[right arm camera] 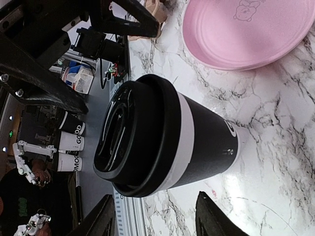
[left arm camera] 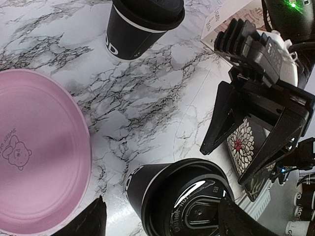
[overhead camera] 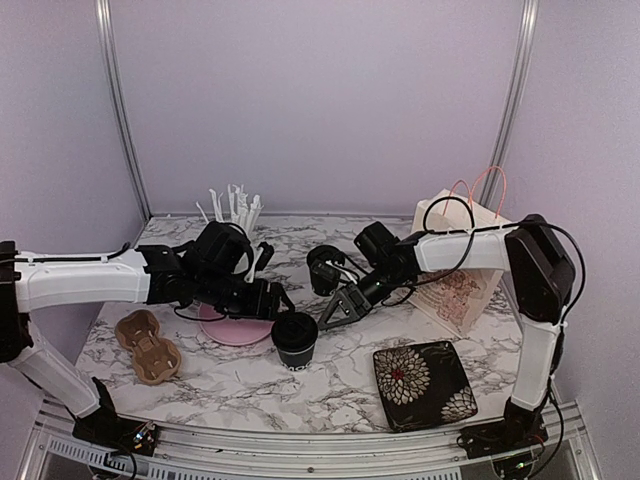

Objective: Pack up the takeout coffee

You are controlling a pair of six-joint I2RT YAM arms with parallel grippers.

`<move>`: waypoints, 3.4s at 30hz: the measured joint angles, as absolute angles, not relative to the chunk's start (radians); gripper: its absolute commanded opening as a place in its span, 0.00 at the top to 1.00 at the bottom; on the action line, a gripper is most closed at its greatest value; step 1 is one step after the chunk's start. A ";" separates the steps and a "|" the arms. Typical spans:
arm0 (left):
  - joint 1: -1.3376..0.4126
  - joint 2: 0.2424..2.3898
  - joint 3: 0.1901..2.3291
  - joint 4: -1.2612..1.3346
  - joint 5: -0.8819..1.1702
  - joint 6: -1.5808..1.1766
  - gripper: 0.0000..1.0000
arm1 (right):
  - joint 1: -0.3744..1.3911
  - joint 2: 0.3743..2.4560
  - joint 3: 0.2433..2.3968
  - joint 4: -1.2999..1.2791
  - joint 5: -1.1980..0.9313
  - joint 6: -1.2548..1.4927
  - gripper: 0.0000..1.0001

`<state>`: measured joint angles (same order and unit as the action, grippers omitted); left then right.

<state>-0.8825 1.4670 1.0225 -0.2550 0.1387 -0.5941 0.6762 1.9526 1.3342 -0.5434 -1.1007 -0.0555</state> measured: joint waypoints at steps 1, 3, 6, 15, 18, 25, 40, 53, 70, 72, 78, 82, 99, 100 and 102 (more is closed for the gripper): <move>-0.883 1.475 1.020 -0.248 0.145 -0.597 0.26 | 0.676 1.955 1.335 -0.543 -1.105 -0.056 0.47; -0.883 1.490 1.013 -0.232 0.160 -0.601 0.28 | 0.677 1.960 1.337 -0.542 -1.115 -0.056 0.48; -0.883 1.510 1.003 -0.216 0.183 -0.606 0.32 | 0.681 1.962 1.338 -0.542 -1.121 -0.056 0.53; -0.884 1.527 0.966 -0.154 0.213 -0.622 0.37 | 0.693 1.995 1.361 -0.548 -1.139 -0.058 0.65; -0.885 1.527 0.949 -0.120 0.213 -0.628 0.38 | 0.695 2.001 1.365 -0.559 -1.147 -0.058 0.67; -0.891 1.527 0.920 -0.058 0.212 -0.648 0.44 | 0.695 2.011 1.377 -0.580 -1.158 -0.048 0.65; -0.910 1.526 0.880 0.027 0.163 -0.675 0.45 | 0.691 2.061 1.398 -0.585 -1.224 0.082 0.71; -0.937 1.519 0.820 0.107 0.084 -0.710 0.45 | 0.690 2.100 1.455 -0.672 -1.222 0.152 0.86; -0.975 1.450 0.850 -0.048 0.040 -0.705 0.15 | 0.684 2.058 1.558 -0.705 -1.052 -0.113 0.49; -0.976 1.435 0.869 -0.071 0.022 -0.696 0.14 | 0.684 2.043 1.561 -0.708 -1.042 -0.130 0.46; -0.974 1.374 0.935 -0.135 -0.039 -0.667 0.15 | 0.684 2.009 1.562 -0.728 -0.971 -0.182 0.33; -0.947 1.354 0.967 -0.171 -0.061 -0.633 0.25 | 0.691 1.964 1.516 -0.724 -0.948 -0.199 0.37; -0.840 1.467 0.957 -0.118 0.167 -0.548 0.35 | 0.778 1.982 1.428 -0.680 -1.021 -0.105 0.40; -0.839 1.469 0.952 -0.107 0.177 -0.548 0.36 | 0.778 1.991 1.428 -0.680 -1.023 -0.101 0.40; -0.838 1.472 0.939 -0.093 0.188 -0.550 0.38 | 0.778 2.006 1.428 -0.678 -1.025 -0.094 0.41</move>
